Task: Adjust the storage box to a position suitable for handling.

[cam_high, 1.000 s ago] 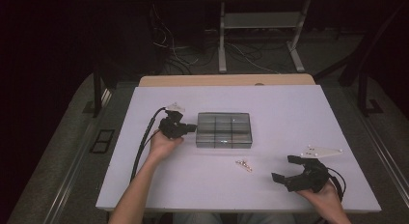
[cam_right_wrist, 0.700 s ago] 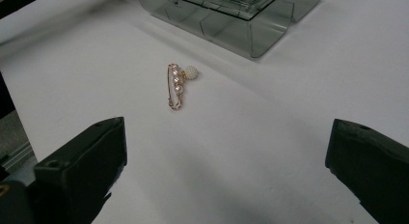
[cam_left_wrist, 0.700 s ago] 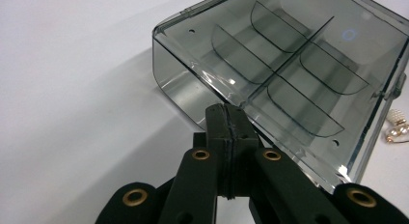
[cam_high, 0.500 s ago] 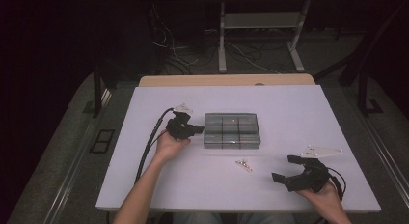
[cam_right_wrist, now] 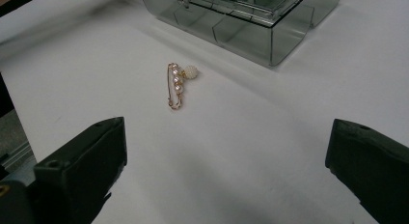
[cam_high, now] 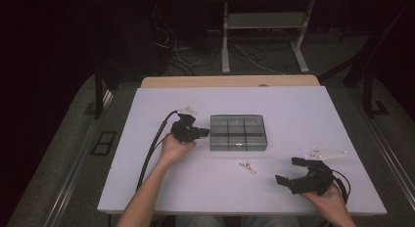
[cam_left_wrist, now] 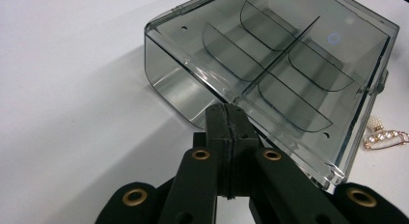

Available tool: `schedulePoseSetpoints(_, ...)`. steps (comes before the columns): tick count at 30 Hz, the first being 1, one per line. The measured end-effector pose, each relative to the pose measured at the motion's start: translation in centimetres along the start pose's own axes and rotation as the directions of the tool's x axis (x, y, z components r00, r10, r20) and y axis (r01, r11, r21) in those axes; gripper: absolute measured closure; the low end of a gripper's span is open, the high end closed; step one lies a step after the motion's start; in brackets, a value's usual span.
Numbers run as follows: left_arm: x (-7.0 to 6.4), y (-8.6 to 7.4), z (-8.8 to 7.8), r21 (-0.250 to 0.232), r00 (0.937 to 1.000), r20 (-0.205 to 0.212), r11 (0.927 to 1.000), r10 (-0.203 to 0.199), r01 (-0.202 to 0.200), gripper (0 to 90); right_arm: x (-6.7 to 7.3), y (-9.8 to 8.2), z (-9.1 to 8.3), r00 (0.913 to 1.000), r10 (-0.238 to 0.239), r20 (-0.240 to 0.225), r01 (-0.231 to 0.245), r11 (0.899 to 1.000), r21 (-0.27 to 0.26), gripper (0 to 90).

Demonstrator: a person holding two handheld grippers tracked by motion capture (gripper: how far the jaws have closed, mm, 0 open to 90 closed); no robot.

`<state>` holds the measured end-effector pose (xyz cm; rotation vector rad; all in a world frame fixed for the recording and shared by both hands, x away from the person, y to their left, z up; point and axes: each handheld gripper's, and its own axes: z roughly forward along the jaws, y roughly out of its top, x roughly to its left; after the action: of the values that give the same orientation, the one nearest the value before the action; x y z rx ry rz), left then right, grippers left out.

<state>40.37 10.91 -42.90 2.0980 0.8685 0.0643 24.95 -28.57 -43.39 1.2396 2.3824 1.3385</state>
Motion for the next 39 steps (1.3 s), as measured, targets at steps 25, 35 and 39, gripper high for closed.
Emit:
schedulePoseSetpoints(25,-0.8,0.7,-3.0,-0.088,0.9967,-0.023,0.9933,-0.077,0.075,49.2,-0.1,-0.1,-0.1,0.9999,0.011,0.007,-0.011,1.000,-0.002,0.8)
schedulePoseSetpoints(35,-1.8,0.3,-4.8,-0.171,0.9947,0.047,0.9804,-0.091,0.098,27.6,-0.2,-0.1,-0.2,0.9999,0.015,0.007,-0.015,1.000,-0.006,0.8)
schedulePoseSetpoints(39,-2.4,-0.1,-5.0,-0.186,0.9944,0.051,0.9774,-0.092,0.100,17.2,-0.2,-0.1,-0.1,0.9998,0.016,0.009,-0.016,1.000,-0.002,0.7)
